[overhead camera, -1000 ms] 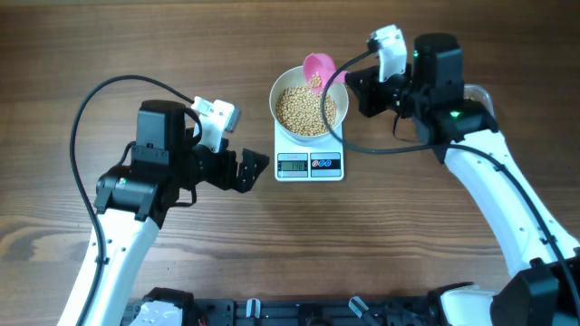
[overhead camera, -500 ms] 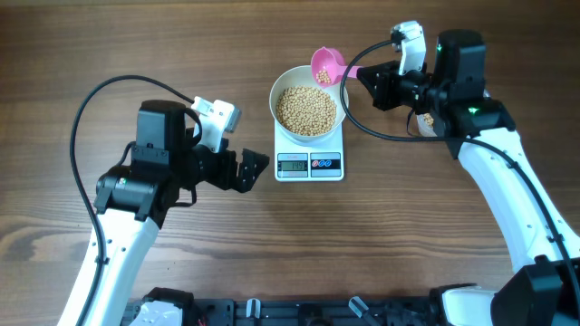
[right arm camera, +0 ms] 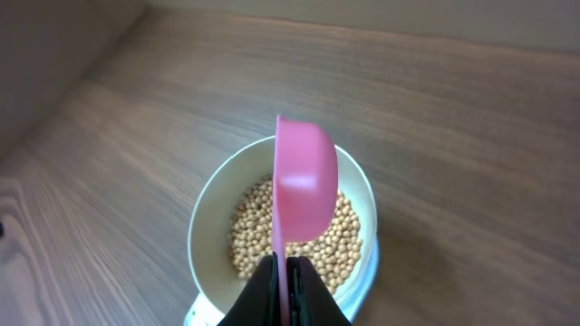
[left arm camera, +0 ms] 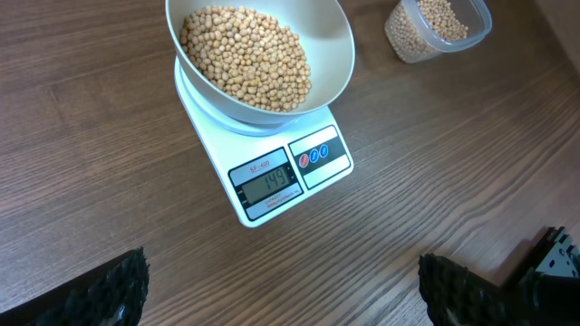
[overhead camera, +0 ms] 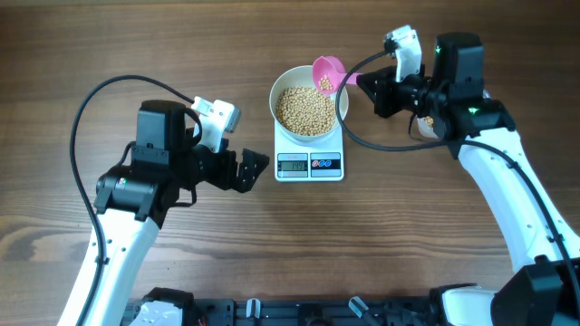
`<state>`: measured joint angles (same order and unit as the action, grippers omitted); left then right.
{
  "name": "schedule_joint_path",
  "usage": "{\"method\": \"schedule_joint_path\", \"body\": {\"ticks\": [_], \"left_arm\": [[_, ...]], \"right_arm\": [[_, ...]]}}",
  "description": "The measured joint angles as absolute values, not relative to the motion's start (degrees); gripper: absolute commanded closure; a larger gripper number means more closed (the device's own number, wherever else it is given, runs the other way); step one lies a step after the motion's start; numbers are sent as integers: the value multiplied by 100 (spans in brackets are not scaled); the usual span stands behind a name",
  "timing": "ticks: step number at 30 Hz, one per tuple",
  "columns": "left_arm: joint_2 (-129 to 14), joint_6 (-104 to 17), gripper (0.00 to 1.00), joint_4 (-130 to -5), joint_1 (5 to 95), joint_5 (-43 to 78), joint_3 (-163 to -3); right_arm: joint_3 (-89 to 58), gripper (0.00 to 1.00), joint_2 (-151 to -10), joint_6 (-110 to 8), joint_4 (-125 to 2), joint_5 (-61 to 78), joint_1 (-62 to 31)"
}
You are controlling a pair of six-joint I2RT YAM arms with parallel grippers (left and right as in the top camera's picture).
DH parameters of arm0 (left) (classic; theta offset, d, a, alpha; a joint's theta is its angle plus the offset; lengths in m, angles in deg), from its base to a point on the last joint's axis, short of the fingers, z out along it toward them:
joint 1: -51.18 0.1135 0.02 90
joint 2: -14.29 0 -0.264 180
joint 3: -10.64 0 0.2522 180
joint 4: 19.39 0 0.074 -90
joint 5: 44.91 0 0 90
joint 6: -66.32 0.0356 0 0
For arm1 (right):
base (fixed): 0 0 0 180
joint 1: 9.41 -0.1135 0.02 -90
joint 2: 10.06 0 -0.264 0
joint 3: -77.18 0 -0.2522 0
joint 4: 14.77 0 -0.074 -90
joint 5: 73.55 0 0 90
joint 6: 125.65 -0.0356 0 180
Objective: Scoop item into bowl and weigh 150g on scale
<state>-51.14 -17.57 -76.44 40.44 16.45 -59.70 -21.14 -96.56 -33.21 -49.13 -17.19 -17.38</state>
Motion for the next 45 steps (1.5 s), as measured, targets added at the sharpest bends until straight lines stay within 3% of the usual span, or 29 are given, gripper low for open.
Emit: {"method": "schedule_joint_path", "body": {"ticks": [45], "left_arm": [[-5114, -1755, 0, -7644, 4044, 1645, -5970]], "right_arm": [[-2114, 96, -9656, -2492, -4583, -1693, -2197]]}}
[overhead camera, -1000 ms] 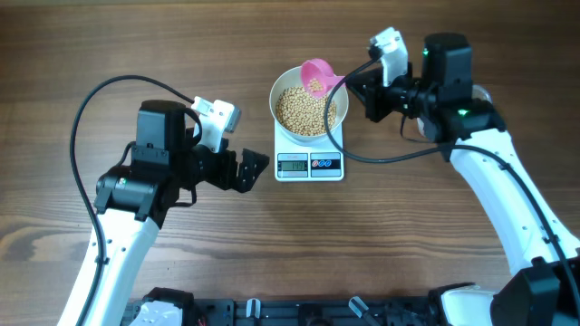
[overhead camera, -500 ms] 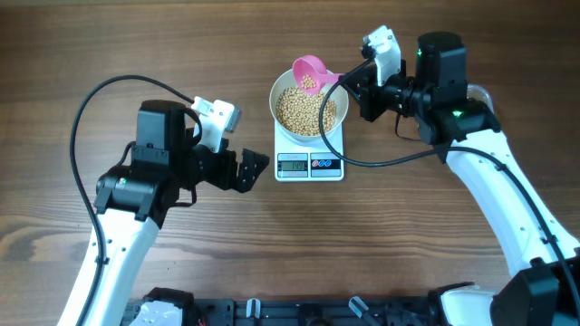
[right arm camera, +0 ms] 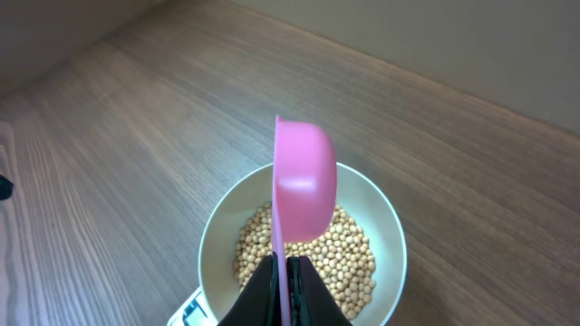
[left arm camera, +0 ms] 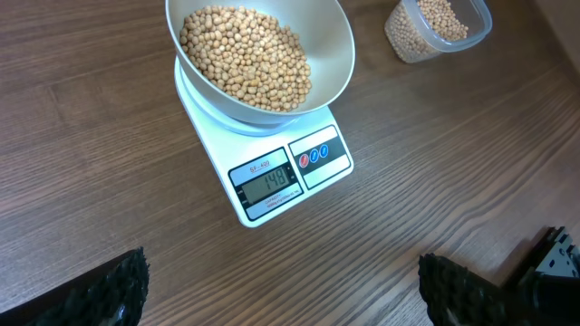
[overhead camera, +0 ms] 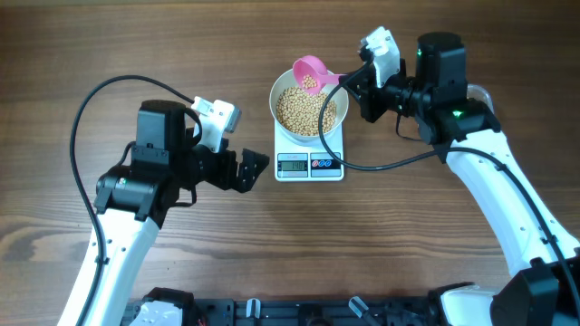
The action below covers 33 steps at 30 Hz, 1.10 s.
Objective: Scoop item into bowl and weigh 150g on scale
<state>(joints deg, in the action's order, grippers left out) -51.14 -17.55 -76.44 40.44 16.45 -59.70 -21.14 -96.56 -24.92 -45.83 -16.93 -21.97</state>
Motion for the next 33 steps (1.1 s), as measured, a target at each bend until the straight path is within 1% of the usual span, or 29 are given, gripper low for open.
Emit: {"method": "schedule_joint_path", "body": {"ticks": [16, 24, 33], "left_arm": [[-5114, -1755, 0, -7644, 4044, 1645, -5970], [-5114, -1755, 0, -7641, 4044, 1645, -5970], [-5114, -1755, 0, -7644, 4044, 1645, -5970]], "right_arm": [[-2114, 96, -9656, -2014, -4474, -1671, -2204], [-2114, 96, -9656, -1623, -4478, -1523, -2378], [-2114, 96, -9656, -1588, -4522, -1387, -2381]]}}
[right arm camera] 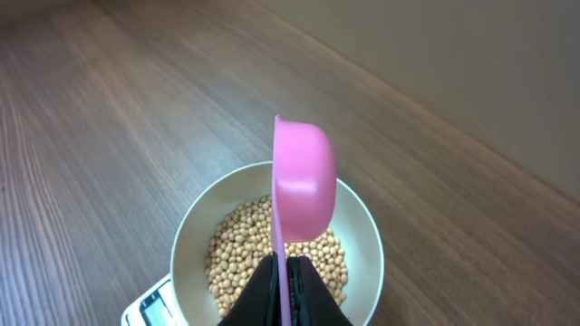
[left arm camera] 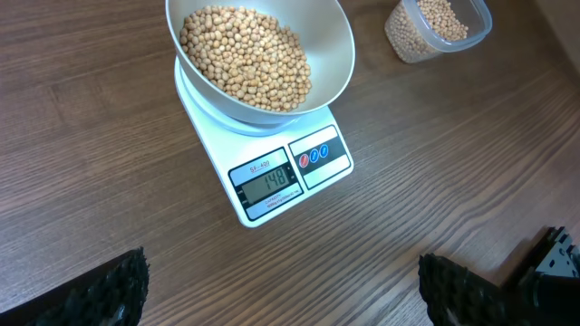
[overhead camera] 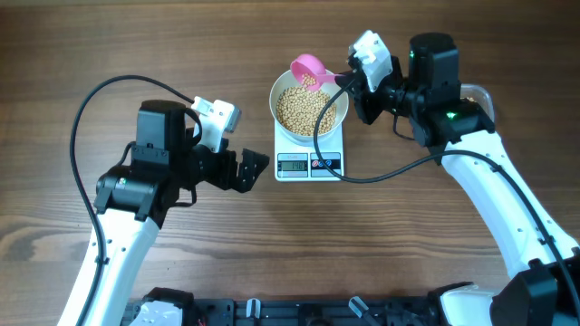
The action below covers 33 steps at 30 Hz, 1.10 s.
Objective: Scoop item into bowl and weigh 150g on scale
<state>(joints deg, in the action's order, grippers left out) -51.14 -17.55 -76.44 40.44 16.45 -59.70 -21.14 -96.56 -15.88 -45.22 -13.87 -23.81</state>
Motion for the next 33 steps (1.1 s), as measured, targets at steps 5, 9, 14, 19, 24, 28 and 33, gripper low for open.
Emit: {"method": "schedule_joint_path", "body": {"ticks": [5, 9, 14, 19, 24, 28, 33], "left_arm": [[-5114, -1755, 0, -7641, 4044, 1645, -5970], [-5114, -1755, 0, -7641, 4044, 1645, -5970], [-5114, -1755, 0, -7641, 4044, 1645, -5970], [-5114, -1755, 0, -7644, 4044, 1645, -5970], [-5114, -1755, 0, -7644, 4044, 1645, -5970], [-5114, -1755, 0, -7641, 4044, 1645, -5970], [-5114, -1755, 0, -7641, 4044, 1645, -5970]], "right_arm": [[-2114, 96, -9656, -1588, -4522, -1372, -2381], [-2114, 96, -9656, -1762, -4495, -1374, -2381], [-2112, 96, -9656, -1655, -4668, -1394, -2381], [-2112, 96, -9658, -1382, -4804, -1344, -2381], [-2112, 96, -9658, -1452, -4620, -1326, -2381], [-2112, 96, -9658, -1590, -4559, -1328, -2381], [-2112, 96, -9658, -2324, -4297, -1328, -2381]]}}
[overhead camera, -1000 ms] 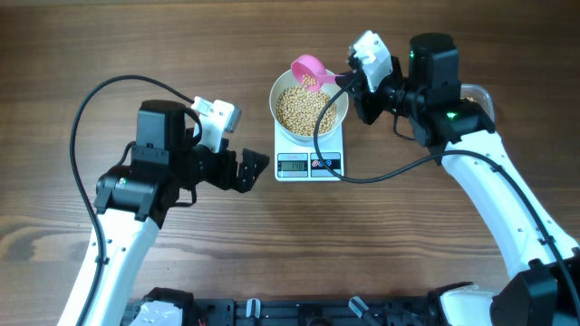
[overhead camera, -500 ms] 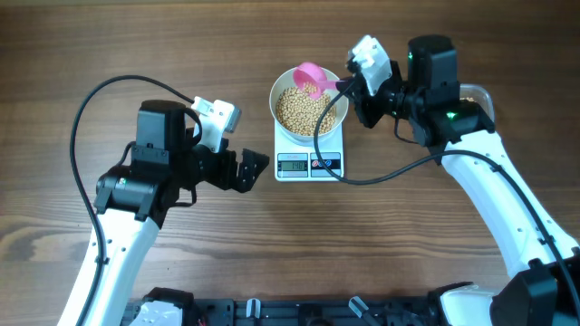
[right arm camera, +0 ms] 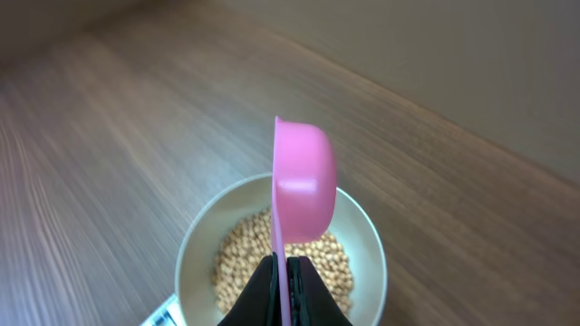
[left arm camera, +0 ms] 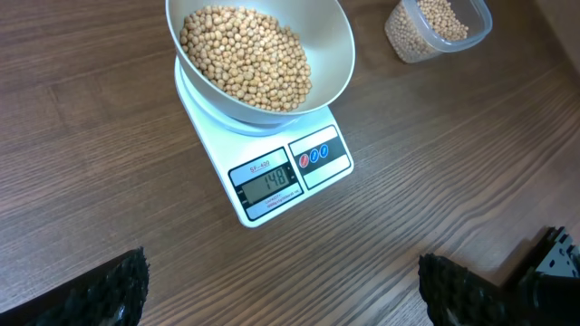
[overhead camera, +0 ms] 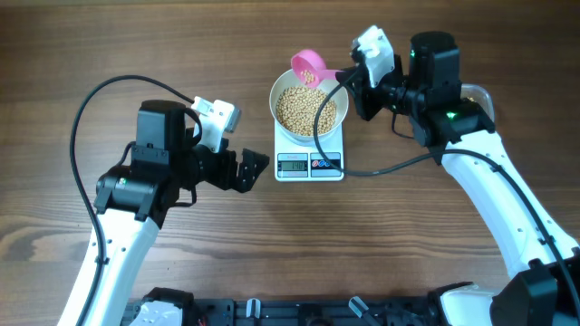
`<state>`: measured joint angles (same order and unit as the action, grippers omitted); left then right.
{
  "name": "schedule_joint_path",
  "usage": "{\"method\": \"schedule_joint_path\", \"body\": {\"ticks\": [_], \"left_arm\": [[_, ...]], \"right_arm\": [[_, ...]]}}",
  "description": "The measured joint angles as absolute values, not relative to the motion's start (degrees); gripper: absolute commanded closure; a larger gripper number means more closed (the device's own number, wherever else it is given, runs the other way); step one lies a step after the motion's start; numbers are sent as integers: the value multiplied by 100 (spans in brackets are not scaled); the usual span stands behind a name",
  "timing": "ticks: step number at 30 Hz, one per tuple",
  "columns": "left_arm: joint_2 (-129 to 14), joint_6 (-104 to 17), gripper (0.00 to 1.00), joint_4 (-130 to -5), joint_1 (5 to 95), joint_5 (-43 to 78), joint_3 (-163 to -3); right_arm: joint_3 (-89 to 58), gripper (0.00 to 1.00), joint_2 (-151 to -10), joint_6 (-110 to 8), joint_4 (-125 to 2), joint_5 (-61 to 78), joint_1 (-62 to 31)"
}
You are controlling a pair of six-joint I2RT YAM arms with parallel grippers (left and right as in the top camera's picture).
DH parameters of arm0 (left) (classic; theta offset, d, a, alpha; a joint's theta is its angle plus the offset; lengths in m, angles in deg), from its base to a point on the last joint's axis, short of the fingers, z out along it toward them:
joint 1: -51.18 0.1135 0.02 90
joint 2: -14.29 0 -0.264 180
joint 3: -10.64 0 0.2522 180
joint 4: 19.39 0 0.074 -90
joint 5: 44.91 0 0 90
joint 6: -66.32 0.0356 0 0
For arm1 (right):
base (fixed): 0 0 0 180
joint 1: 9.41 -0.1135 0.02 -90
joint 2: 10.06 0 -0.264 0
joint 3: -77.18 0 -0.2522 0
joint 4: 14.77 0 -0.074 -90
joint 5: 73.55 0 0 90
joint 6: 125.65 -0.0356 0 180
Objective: Scoop item into bowl and weigh 150g on scale
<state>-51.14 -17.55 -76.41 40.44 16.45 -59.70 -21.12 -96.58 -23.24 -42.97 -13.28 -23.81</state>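
A white bowl (overhead camera: 283, 95) filled with tan beans (overhead camera: 305, 109) sits on a white digital scale (overhead camera: 309, 165) whose display (left arm camera: 268, 180) reads about 148. My right gripper (overhead camera: 355, 76) is shut on the handle of a pink scoop (overhead camera: 306, 66), held over the bowl's far rim; in the right wrist view the pink scoop (right arm camera: 304, 181) stands on edge above the white bowl (right arm camera: 367, 240). My left gripper (overhead camera: 257, 168) stands open left of the scale, its fingertips (left arm camera: 118, 285) wide apart with nothing between them.
A clear plastic tub of beans (left arm camera: 438, 25) stands on the wood table to the right of the scale, behind my right arm (overhead camera: 489, 172). A black cable (overhead camera: 100, 100) loops over my left arm.
The right gripper and pink scoop have shifted slightly toward the bowl's far rim. The scale still reads about 148. The left arm has not moved.
The scoop first hung at the bowl's right rim with the scale reading about 149. Then it was over the bowl's far-left part, display about 148. It has stayed over the far rim, tilted on edge. My left gripper stayed open throughout.
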Motion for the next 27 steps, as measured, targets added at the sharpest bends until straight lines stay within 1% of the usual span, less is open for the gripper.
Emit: {"method": "schedule_joint_path", "body": {"ticks": [9, 27], "left_arm": [[-5114, -1755, 0, -7644, 4044, 1645, -5970], [-5114, -1755, 0, -7641, 4044, 1645, -5970]], "right_arm": [[-2112, 96, -9658, -3172, -4259, -1328, -2378], [-2112, 96, -9658, -3310, -4259, -1328, -2378]]}}
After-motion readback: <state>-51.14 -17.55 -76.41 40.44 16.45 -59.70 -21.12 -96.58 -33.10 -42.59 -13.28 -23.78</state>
